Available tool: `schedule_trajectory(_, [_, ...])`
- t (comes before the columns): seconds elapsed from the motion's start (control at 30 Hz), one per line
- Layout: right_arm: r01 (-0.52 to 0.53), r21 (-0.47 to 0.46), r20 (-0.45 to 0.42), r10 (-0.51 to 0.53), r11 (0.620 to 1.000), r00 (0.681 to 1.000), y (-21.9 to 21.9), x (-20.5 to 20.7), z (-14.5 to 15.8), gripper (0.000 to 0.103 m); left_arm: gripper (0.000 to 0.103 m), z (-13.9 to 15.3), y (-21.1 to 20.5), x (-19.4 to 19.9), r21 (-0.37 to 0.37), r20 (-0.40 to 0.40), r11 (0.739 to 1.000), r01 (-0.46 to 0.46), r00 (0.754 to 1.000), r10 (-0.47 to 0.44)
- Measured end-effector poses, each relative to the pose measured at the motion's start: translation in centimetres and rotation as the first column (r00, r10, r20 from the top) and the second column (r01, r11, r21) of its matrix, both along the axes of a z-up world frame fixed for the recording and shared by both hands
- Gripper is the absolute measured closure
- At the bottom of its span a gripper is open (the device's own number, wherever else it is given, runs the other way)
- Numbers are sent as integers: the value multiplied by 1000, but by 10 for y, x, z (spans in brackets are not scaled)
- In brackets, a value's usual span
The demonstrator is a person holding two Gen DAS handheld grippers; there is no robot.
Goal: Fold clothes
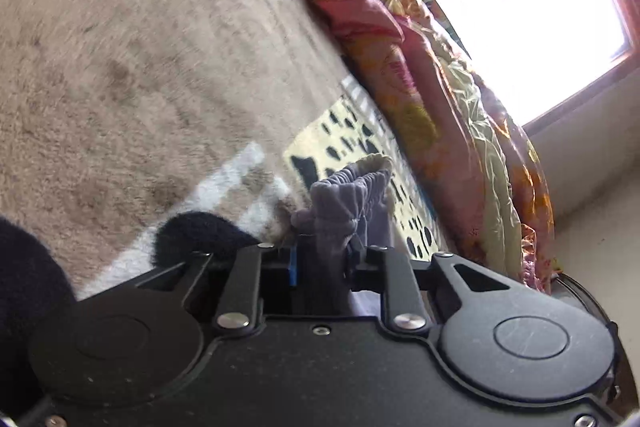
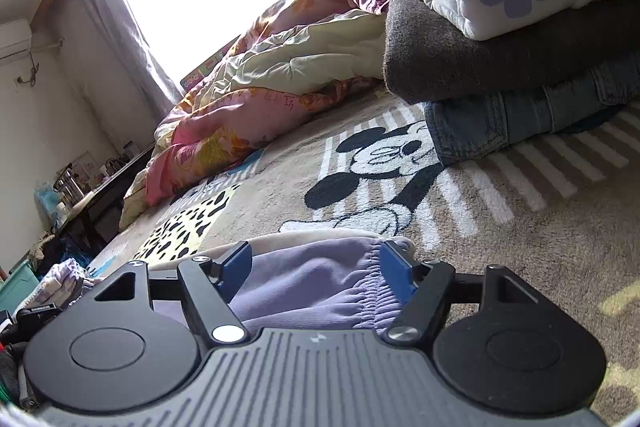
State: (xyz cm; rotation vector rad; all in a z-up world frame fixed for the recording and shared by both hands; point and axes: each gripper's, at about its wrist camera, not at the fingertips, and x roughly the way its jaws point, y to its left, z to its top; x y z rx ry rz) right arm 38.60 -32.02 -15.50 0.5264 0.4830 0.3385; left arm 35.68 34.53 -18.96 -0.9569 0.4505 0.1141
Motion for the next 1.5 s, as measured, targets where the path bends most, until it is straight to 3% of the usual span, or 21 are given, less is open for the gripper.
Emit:
schedule_trajectory(0.07, [-1, 16, -4, 2, 1000, 1000, -2, 1, 0, 32, 85, 9, -11, 0, 75, 5, 997, -9, 1000, 8])
schedule_trajectory(0.13, [-4, 33, -7, 5, 999, 1000, -4, 1, -1, 32, 85, 25, -27, 1, 199, 12, 980, -6, 1000, 3])
schedule_trajectory(0.27, [-7, 74, -14, 8, 997, 1000, -9, 3, -3, 32, 85, 51, -71, 1, 433, 39, 901, 26, 998, -47])
schedule_trajectory(0.4, [-10, 105, -20, 12, 994, 1000, -13, 4, -4, 32, 85, 61, -125, 3, 630, 32, 773, 75, 992, -123])
schedule_trajectory(0.57, [-14, 131, -25, 18, 991, 1000, -16, 5, -5, 31, 85, 52, -179, 6, 810, -38, 567, 147, 979, -199])
schedule_trajectory(0.67, [-16, 143, -28, 20, 990, 999, -17, 6, -6, 31, 85, 41, -201, 5, 887, -82, 428, 173, 972, -222])
schedule_trajectory(0.7, [-16, 146, -28, 20, 989, 999, -17, 7, -6, 31, 85, 38, -206, 5, 905, -93, 386, 177, 969, -228])
schedule_trajectory(0.83, [-18, 150, -29, 22, 989, 999, -17, 8, -6, 31, 85, 35, -220, 3, 932, -109, 311, 186, 962, -249])
schedule_trajectory(1.03, [-20, 148, -27, 24, 989, 999, -17, 8, -6, 30, 85, 24, -242, -1, 973, -143, 137, 185, 952, -272])
schedule_trajectory(1.2, [-22, 147, -26, 26, 989, 999, -17, 9, -7, 30, 85, 12, -256, -6, 983, -177, -11, 182, 944, -279])
schedule_trajectory(1.47, [-24, 136, -22, 27, 990, 999, -15, 8, -7, 30, 85, 0, -276, -14, 965, -202, -221, 139, 935, -292])
schedule_trajectory(1.5, [-24, 136, -22, 27, 990, 999, -16, 8, -7, 30, 85, 0, -278, -14, 962, -202, -236, 135, 936, -287])
